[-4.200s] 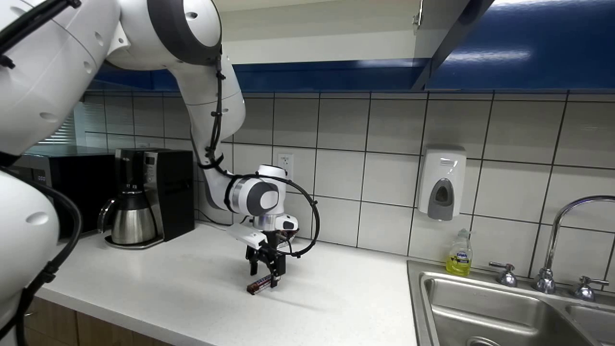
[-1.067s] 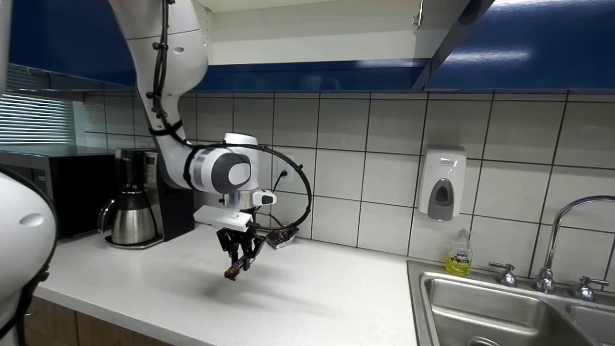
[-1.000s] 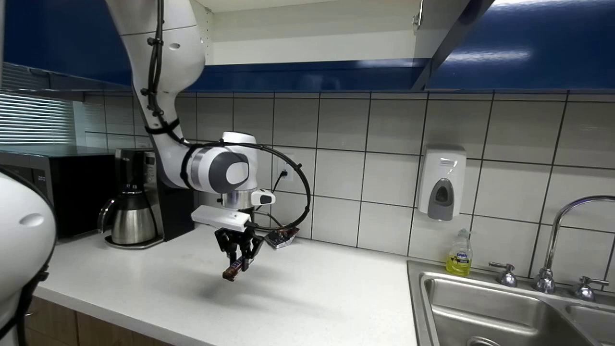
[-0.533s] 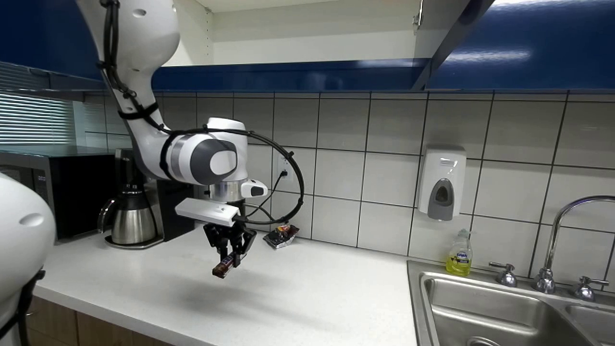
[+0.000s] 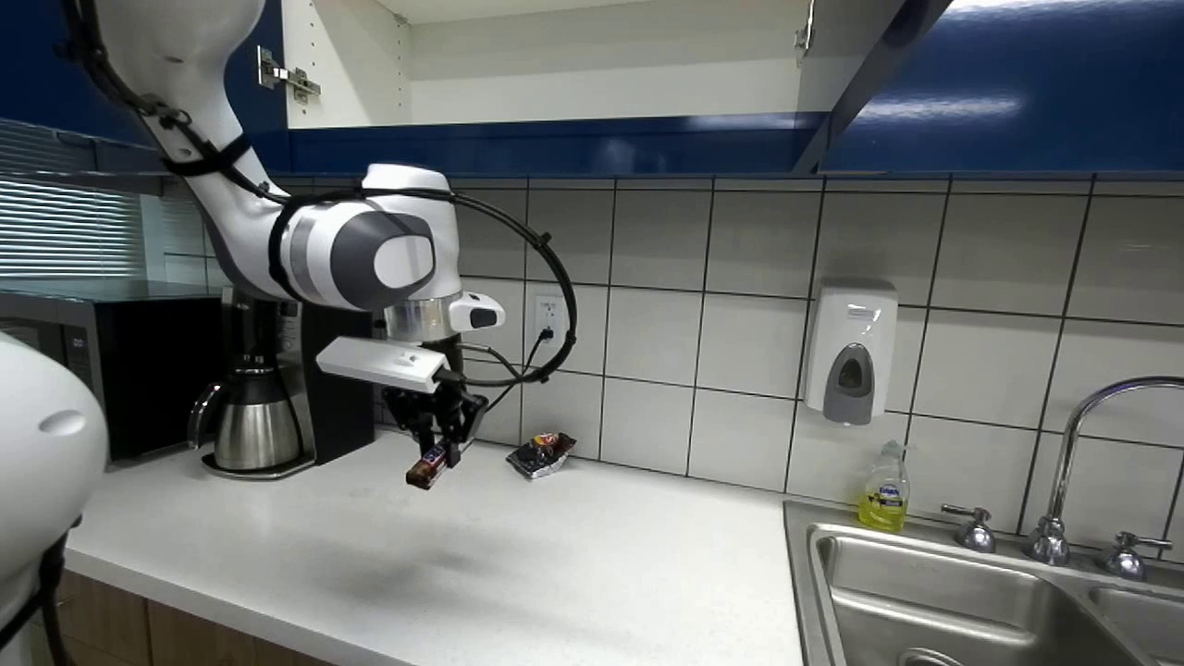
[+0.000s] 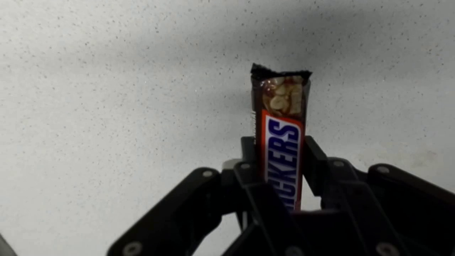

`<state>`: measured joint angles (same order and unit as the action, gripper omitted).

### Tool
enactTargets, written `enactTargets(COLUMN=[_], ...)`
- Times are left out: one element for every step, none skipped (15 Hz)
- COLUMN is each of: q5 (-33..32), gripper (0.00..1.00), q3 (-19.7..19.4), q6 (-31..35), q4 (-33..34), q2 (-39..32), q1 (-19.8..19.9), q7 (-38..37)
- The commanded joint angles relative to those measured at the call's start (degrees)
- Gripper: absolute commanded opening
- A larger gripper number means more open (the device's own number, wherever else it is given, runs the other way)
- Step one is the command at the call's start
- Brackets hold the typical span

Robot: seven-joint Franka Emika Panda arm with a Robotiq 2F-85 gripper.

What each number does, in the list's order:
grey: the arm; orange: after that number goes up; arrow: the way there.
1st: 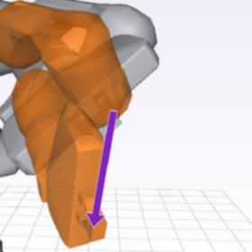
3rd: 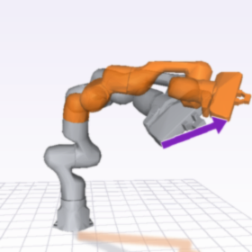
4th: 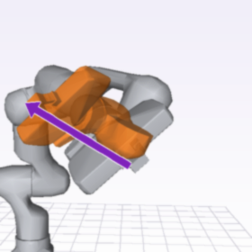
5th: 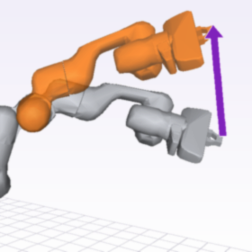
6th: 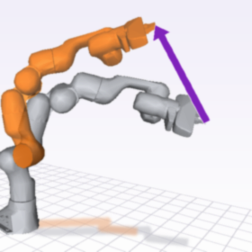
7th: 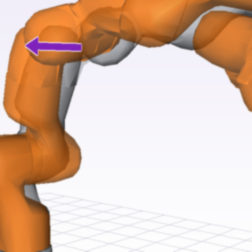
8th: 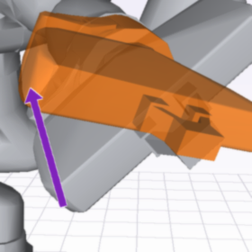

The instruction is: Put the packet closest to you in the top cabinet

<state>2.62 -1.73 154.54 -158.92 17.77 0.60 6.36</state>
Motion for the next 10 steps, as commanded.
enactTargets(q5=[-0.29, -0.33, -0.33, -0.39, -0.29, -0.22, -0.19, -0.07, -0.08, -0.09], gripper=[0.11, 0.11, 0.11, 0.11, 0.11, 0.11, 0.11, 0.11, 0.11, 0.11], q3=[-1.02, -1.07, -1.23, -1.27, -1.33, -1.46, -1.55, -1.69, -1.81, -1.87], q6=[-2.63, -2.93, -3.69, -3.80, -4.10, -4.57, -5.24, -5.73, -6.11, -6.35], q4=[-1.48, -1.49, 0.11, -0.59, -1.33, -1.13, -0.95, -0.80, -0.98, -1.19], q2=[9.35, 11.34, 12.03, 14.47, 17.21, 18.90, 20.64, 22.44, 24.31, 26.35], q1=[-0.46, -0.47, -0.56, -0.62, -0.77, -0.94, -1.09, -1.32, -1.47, -1.54], q7=[1.03, 0.83, 0.87, 0.81, 0.77, 0.87, 0.90, 0.88, 0.87, 0.70])
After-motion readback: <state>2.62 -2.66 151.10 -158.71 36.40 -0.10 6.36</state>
